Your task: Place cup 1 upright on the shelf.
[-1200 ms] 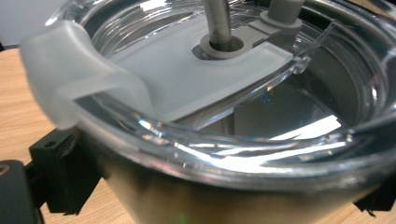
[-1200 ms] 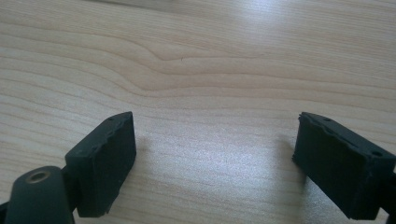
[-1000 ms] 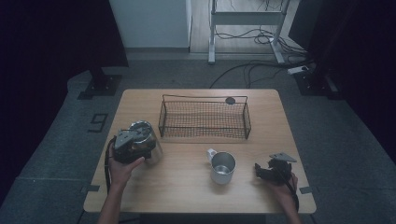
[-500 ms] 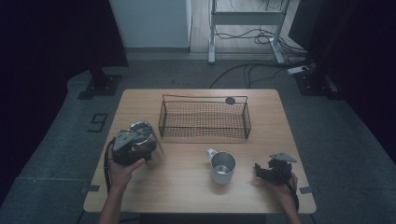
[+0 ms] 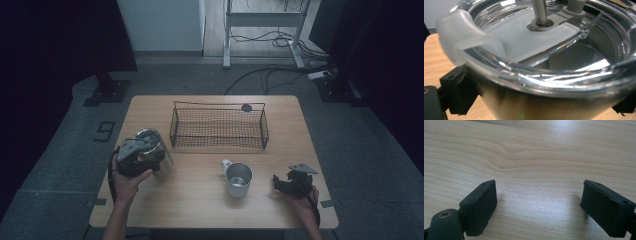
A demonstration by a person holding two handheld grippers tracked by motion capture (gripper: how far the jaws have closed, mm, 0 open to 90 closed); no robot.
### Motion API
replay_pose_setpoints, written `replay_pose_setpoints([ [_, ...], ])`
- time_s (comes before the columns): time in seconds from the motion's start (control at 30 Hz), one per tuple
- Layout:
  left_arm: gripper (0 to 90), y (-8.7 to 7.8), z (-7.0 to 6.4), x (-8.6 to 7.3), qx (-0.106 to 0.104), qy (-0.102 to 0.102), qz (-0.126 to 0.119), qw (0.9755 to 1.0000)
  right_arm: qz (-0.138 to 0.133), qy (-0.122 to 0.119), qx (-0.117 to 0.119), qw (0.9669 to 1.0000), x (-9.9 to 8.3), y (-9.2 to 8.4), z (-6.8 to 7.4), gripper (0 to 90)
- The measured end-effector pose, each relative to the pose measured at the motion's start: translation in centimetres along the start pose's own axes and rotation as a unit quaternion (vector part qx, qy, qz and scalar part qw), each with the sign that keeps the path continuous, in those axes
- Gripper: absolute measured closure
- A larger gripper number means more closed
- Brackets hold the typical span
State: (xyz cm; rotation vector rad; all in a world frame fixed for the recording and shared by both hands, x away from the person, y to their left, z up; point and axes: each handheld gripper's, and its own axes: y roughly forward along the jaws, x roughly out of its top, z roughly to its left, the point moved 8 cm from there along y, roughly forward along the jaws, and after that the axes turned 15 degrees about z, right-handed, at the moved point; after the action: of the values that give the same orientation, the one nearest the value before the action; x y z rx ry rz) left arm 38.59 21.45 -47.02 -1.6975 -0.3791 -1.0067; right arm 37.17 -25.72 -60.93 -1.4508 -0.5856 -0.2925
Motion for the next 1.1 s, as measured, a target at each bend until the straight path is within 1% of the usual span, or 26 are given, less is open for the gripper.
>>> replay_pose_setpoints([
  [0.23,4.2,-0.5,-0.5,0.9,0.001,0.008,-0.004,1.0000,0.000,0.000,0.000,1.0000,0.0,0.0,0.0,12.9],
  [0.27,4.2,-0.6,-0.5,1.0,-0.001,0.007,-0.005,1.0000,0.000,0.000,0.000,1.0000,0.0,0.0,0.0,12.9],
  [0.3,4.2,-0.7,-0.6,1.2,-0.010,0.005,-0.006,0.9999,0.000,0.000,0.000,1.0000,0.0,0.0,0.0,12.9],
  [0.37,4.2,-0.8,-0.7,1.4,-0.012,0.005,-0.006,0.9999,0.000,0.000,0.000,1.0000,0.0,0.0,0.0,12.9],
  [0.47,4.2,-0.9,-0.8,1.7,-0.006,0.011,-0.007,0.9999,0.000,0.000,0.000,1.0000,0.0,0.0,0.0,12.9],
  [0.63,4.2,-1.1,-1.0,2.1,-0.006,0.015,-0.008,0.9998,0.000,0.000,0.000,1.0000,0.0,0.0,0.0,12.9],
  [0.73,4.2,-1.3,-1.1,2.3,-0.008,0.012,-0.009,0.9999,0.000,0.000,0.000,1.0000,0.0,0.0,0.0,13.0],
  [0.83,4.2,-1.5,-1.3,2.7,-0.003,0.011,-0.009,0.9999,0.000,0.000,0.000,1.0000,0.0,0.0,0.0,13.0],
  [1.1,4.1,-1.7,-1.5,3.2,-0.004,0.013,-0.012,0.9998,0.000,0.000,0.000,1.0000,0.0,0.0,0.0,13.0],
])
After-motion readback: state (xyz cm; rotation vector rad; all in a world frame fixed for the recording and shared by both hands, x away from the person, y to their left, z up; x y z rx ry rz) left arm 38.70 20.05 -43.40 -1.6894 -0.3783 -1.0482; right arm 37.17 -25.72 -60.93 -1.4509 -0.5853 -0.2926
